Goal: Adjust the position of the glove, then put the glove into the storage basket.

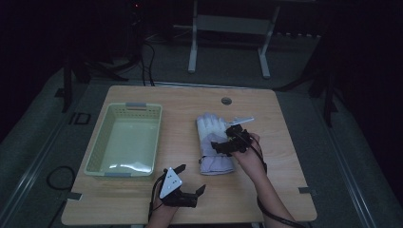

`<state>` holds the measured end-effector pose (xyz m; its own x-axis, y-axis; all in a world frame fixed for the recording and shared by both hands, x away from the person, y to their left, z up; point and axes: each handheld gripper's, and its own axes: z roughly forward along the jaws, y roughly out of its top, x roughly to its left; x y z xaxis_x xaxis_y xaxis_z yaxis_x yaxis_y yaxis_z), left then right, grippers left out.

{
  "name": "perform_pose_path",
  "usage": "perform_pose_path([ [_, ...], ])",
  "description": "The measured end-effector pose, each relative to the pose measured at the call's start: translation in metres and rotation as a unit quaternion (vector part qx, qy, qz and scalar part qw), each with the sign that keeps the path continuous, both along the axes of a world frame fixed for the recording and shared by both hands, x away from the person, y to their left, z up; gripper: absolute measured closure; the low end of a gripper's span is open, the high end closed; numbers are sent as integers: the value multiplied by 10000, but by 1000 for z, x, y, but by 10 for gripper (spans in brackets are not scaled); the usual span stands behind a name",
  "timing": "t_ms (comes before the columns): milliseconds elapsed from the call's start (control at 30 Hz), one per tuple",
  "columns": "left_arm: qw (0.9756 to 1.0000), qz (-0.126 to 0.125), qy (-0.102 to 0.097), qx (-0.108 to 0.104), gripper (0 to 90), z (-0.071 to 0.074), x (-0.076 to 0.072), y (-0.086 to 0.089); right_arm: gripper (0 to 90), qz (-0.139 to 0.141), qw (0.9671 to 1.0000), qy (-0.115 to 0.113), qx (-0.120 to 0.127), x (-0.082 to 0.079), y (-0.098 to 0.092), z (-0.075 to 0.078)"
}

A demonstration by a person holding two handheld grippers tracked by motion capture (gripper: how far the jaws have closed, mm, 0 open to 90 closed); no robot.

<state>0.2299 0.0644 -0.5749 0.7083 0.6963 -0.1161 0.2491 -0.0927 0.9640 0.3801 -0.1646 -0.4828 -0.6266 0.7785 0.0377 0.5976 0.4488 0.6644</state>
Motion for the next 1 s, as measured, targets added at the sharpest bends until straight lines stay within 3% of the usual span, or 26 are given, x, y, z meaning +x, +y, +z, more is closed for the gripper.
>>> perform_pose_path([
  [100,10000,6,-16,25,12,0,0,-1,124,143,9996,-131,213,0,-9,-2],
  [300,10000,3,31,-22,11,0,1,0,133,415,9981,-450,-16,-7,-19,-4],
  [467,9999,13,103,-46,11,0,2,1,134,504,9967,-632,-46,-15,-30,-3],
  [500,9999,14,121,-56,11,0,3,1,135,500,9968,-618,-117,-16,-32,-2],
  [567,9998,-32,202,-73,11,0,4,2,136,467,9983,-337,-43,-17,-39,-1],
  [700,9992,-136,340,-132,11,0,8,3,134,416,9981,-456,62,-22,-51,0],
  [867,9986,-208,460,123,12,1,11,-1,130,380,9978,-480,255,-24,-67,-1],
  [1000,9969,-176,654,404,12,4,14,-4,123,394,9979,-503,126,-26,-76,-2],
])
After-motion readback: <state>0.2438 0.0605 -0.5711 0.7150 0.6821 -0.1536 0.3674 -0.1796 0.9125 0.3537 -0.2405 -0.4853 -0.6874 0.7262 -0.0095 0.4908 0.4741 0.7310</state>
